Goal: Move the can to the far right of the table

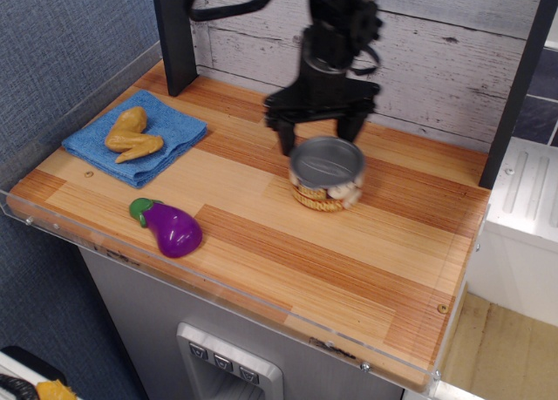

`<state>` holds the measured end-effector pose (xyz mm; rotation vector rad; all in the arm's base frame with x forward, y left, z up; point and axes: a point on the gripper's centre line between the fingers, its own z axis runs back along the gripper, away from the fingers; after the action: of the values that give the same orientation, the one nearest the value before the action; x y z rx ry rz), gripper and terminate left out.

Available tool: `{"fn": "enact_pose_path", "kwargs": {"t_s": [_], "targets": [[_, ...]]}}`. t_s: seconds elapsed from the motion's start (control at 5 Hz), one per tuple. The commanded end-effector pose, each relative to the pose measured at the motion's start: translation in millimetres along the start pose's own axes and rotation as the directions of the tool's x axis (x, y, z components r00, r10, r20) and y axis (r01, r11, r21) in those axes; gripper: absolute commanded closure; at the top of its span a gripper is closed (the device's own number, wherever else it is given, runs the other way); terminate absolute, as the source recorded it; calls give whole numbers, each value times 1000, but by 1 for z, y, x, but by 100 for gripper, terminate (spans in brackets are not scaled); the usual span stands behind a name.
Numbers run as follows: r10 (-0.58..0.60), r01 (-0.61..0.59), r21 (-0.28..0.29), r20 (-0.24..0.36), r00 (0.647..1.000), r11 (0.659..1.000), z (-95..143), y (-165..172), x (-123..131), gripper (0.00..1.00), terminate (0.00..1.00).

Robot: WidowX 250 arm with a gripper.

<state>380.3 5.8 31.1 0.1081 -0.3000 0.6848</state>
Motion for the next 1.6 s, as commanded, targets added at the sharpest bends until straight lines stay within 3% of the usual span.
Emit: {"fn": "enact_pose_path", "kwargs": {"t_s": [0.0, 0.2, 0.6, 0.8, 1.0, 1.2, 1.4], "targets": [[-48, 49, -71, 13, 999, 996, 24, -8, -39, 0, 0], [-92, 92, -69, -2, 996, 993, 24, -13, -55, 0, 0], [-180, 174, -128, -43, 983, 977, 27, -22, -87, 0, 0], [-228, 222, -135, -29, 973, 966, 32, -24, -93, 0, 0], [-211, 205, -122, -35, 977, 971, 43, -15, -81, 0, 0], [-271, 267, -116, -24, 962, 957, 64, -6, -59, 0, 0], [-257, 250, -83, -77, 963, 965, 78, 17, -30, 0, 0]]}}
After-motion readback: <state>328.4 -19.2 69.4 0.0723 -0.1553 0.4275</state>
